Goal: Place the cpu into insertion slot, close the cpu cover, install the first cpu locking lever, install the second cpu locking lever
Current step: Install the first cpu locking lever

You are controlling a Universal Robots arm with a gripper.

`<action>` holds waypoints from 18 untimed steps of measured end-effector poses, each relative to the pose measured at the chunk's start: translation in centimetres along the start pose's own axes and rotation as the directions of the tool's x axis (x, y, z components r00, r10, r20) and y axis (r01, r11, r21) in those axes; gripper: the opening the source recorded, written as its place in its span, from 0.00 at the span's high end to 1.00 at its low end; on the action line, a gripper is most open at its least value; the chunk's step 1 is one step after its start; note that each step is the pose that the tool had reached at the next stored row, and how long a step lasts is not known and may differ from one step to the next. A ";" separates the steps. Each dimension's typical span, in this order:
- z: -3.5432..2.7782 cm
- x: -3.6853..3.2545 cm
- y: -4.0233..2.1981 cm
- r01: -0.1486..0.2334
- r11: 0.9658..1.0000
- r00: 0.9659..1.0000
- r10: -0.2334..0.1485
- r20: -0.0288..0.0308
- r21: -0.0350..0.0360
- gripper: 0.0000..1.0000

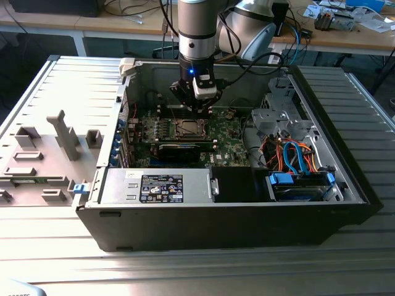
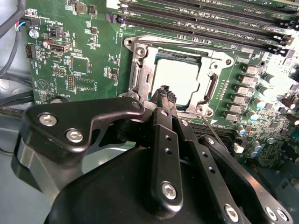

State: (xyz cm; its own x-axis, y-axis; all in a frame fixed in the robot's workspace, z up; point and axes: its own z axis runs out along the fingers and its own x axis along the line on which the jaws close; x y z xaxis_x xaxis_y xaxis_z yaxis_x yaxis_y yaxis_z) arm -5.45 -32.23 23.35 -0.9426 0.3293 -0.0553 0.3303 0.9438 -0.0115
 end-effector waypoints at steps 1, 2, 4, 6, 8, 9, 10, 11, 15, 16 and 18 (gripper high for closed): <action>0.00 0.00 0.00 0.000 1.000 1.000 0.000 0.000 0.000 0.89; 0.00 0.00 0.00 0.001 1.000 1.000 -0.001 0.000 0.000 0.89; 0.00 0.00 0.00 0.002 1.000 1.000 -0.002 0.000 0.000 0.89; 0.00 0.00 0.00 0.003 1.000 1.000 -0.003 0.000 0.000 0.89; 0.00 0.00 0.00 0.004 1.000 1.000 -0.004 0.000 0.000 0.89; 0.00 0.00 0.00 0.005 1.000 1.000 -0.005 0.000 0.000 0.89; 0.00 0.00 0.00 0.005 1.000 1.000 -0.005 0.000 0.000 0.89; 0.00 0.00 0.00 0.006 1.000 1.000 -0.006 0.000 0.000 0.89; 0.00 0.00 0.00 0.008 1.000 1.000 -0.008 0.000 -0.001 0.89; 0.00 0.00 0.00 0.008 1.000 1.000 -0.008 0.000 0.000 0.89; 0.00 0.00 0.00 0.009 1.000 1.000 -0.009 0.000 -0.001 0.89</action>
State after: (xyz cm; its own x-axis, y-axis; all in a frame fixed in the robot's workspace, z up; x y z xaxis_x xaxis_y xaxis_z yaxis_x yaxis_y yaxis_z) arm -5.45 -32.23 23.34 -0.9456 0.3206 -0.0553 0.3216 0.9468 -0.0114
